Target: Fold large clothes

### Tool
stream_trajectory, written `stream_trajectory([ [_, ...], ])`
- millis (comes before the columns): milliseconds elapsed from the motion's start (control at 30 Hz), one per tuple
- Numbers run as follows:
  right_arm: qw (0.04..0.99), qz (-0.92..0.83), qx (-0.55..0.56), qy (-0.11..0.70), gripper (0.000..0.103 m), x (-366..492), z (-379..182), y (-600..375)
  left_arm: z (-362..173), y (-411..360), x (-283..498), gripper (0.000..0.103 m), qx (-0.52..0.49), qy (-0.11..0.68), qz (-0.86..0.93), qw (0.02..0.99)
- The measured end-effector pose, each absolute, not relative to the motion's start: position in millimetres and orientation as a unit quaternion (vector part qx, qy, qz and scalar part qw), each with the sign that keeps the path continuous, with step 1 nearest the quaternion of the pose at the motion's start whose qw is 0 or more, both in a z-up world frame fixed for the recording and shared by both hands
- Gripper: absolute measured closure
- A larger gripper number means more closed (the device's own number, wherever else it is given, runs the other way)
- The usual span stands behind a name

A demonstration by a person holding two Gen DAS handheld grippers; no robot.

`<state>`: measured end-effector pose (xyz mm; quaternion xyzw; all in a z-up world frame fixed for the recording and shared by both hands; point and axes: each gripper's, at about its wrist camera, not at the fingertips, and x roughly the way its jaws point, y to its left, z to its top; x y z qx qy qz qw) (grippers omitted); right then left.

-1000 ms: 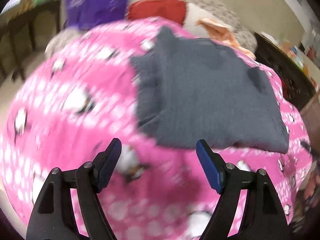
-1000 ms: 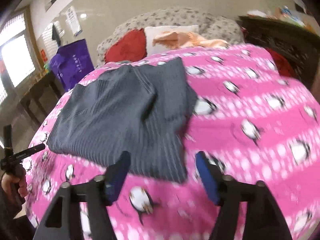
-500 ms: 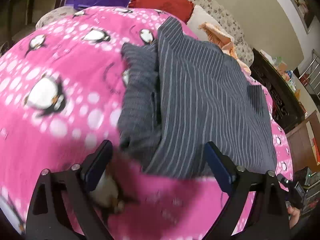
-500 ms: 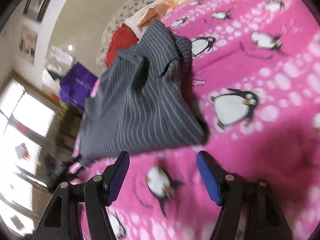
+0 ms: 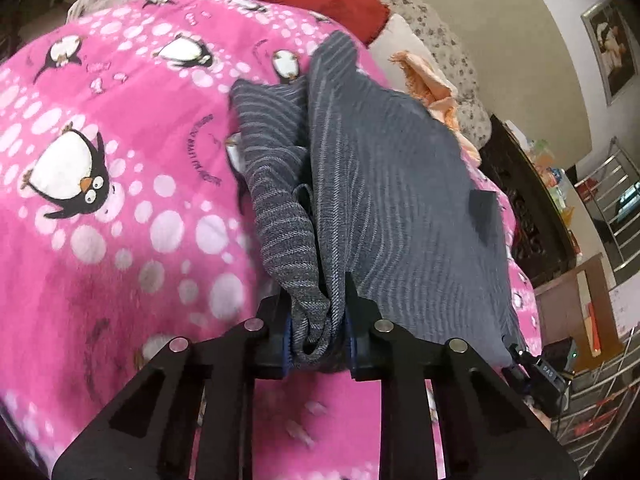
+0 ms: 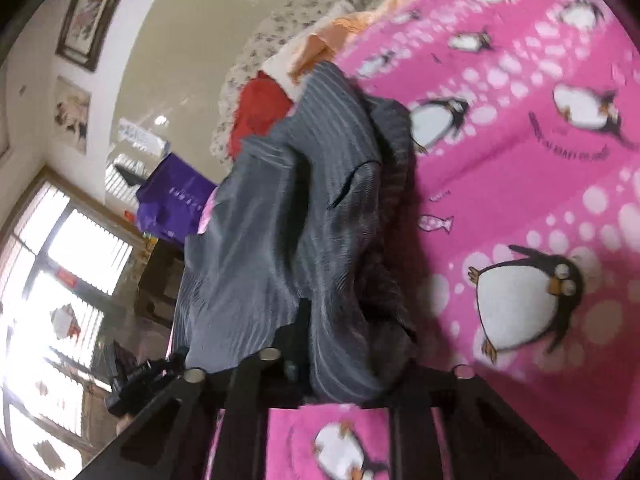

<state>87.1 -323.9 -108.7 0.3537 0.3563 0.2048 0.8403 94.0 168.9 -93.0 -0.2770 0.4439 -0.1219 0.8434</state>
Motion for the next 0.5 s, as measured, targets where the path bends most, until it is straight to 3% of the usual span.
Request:
stream_trajectory([
  [200, 0.835, 0.256, 0.348, 0.341, 0.097, 32.6, -78.7, -338.6, -69.4, 168.9, 44.2, 0.086, -0.274, 0.448, -0.178, 0.832],
  [333, 0.824, 0.26, 0.358, 0.354, 0.097, -3.6, -89.7, -351.1, -81.4, 176.8, 16.2, 0.086, -0.267, 0.468, -0.182, 0.823],
  [400, 0.819, 0.248, 0.362, 0.369, 0.097, -12.4, -102.8, -355.6, -92.5, 179.2, 11.9, 0.084, -0.274, 0.475, -0.176, 0.817],
  [500, 0.813, 0.208, 0.383, 0.385, 0.097, -11.4, -118.3, -363.6, -95.3, 178.7, 9.9, 0.072, -0.285, 0.471, -0.166, 0.818],
])
